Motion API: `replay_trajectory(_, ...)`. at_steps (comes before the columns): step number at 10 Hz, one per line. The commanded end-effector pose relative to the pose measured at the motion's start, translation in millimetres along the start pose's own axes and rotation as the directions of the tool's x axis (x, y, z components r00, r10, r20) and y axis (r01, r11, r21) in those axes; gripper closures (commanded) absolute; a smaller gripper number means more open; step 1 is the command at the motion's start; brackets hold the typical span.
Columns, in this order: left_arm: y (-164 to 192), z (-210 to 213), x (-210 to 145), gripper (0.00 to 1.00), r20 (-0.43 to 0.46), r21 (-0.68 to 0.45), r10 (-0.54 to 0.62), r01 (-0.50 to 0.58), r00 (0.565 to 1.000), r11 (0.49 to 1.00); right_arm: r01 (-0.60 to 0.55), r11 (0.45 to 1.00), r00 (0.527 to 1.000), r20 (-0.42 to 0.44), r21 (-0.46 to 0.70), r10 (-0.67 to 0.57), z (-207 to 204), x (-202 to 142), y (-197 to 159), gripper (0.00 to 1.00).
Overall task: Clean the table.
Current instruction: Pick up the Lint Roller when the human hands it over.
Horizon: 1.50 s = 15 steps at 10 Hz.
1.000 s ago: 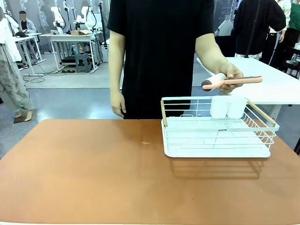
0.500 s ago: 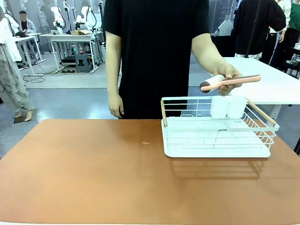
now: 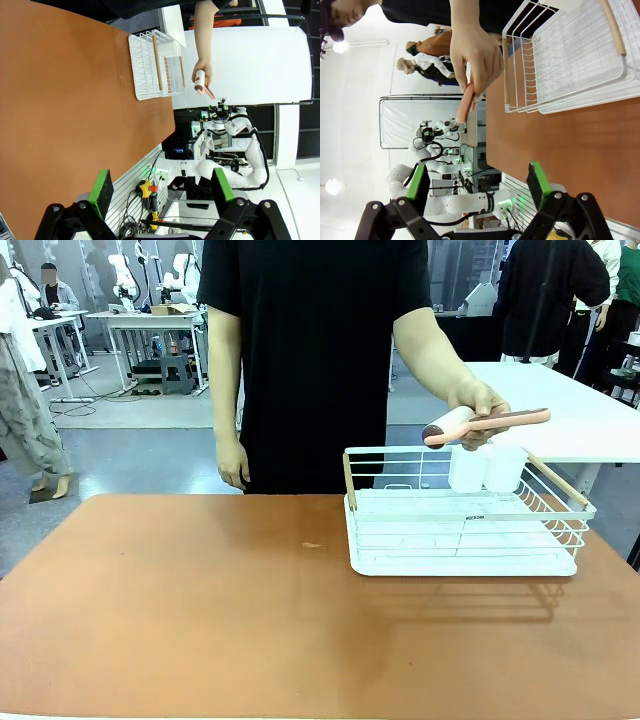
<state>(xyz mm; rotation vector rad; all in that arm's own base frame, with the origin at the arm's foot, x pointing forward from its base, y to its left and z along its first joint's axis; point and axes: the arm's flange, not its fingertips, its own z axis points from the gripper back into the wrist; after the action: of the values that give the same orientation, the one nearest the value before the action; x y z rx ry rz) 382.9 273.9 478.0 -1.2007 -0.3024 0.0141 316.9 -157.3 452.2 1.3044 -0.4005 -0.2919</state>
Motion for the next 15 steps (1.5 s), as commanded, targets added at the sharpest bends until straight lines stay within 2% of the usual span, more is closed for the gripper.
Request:
replay_trajectory(1,-1.5,1.3,-3.6,0.0,0.006,-0.006,-0.011,0.011,1.0,1.0,0.065,0.994,0.996,0.064,-0.093,-0.059,-43.4,-26.5,45.5,0.0)
replay_trajectory(4,-1.5,1.3,-3.6,0.0,0.006,-0.006,-0.011,0.011,1.0,1.0,0.062,0.987,0.992,0.114,-0.148,-0.045,-105.1,-38.0,71.4,0.0)
replay_trajectory(6,-1.5,1.3,-3.6,0.0,0.006,-0.006,-0.011,0.011,1.0,1.0,0.056,0.973,0.991,0.129,-0.224,-0.027,-137.8,-46.9,71.2,0.0)
replay_trajectory(8,-1.5,1.3,-3.6,0.0,0.006,-0.006,-0.011,0.011,1.0,1.0,0.071,0.967,0.988,0.152,-0.247,-0.033,-161.9,-50.4,63.5,0.0)
replay_trajectory(11,-1.5,1.3,-3.6,0.0,0.006,-0.006,-0.011,0.011,1.0,1.0,0.052,0.964,0.975,0.222,-0.26,0.007,-184.4,-56.8,49.4,0.0)
replay_trajectory(15,-1.5,1.3,-3.6,0.0,0.006,-0.006,-0.011,0.011,1.0,1.0,0.088,0.971,0.974,0.225,-0.222,-0.037,-192.2,-54.6,32.4,0.0)
